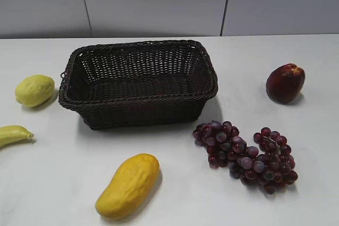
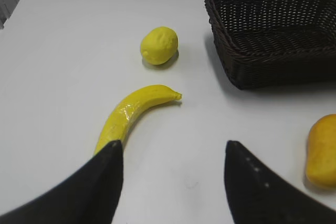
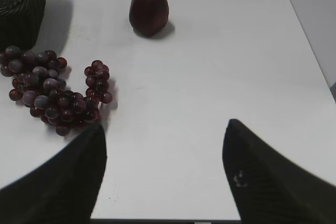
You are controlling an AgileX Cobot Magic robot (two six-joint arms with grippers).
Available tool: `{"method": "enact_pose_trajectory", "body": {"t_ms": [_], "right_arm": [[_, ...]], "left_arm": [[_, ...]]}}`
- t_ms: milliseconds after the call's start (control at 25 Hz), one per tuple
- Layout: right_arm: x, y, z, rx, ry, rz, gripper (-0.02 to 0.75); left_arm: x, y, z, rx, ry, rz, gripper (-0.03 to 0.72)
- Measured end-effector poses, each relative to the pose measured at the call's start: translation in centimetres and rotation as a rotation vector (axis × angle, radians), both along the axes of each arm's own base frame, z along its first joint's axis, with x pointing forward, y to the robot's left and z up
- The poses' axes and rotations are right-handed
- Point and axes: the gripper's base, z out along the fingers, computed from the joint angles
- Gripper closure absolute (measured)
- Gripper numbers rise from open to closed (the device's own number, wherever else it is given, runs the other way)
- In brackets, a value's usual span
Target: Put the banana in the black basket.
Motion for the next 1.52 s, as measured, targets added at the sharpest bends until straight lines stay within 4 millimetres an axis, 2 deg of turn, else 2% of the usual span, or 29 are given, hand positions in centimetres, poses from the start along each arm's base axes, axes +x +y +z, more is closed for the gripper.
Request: {"method": "enact_pose_trajectory", "body": {"t_ms": [720, 880, 1000, 1160, 1520], "right_arm": [[0.0, 0.0, 0.0, 0.000, 0.000, 0.000, 0.183], [0.0, 0.0, 0.0, 0.000, 0.000, 0.000, 0.183], [0.0, 0.0, 0.0, 0.000, 0.000, 0.000, 0.183], [0.0, 0.0, 0.0, 0.000, 0.000, 0.000, 0.183], [0.0, 0.0, 0.0, 0.000, 0.000, 0.000, 0.183]], "left_arm": [[0.0, 0.0, 0.0, 0.000, -0.003, 0.000, 0.096], [0.4, 0.0, 0.8, -0.003, -0.020, 0.003, 0.096], [1.9, 0.0, 1.9, -0.005, 0.000, 0.009, 0.094], [5.3, -0.1, 2.5, -0.002, 0.128, 0.014, 0.093], [13.4, -0.4, 0.0, 0.012, 0.514, 0.019, 0.093]]}}
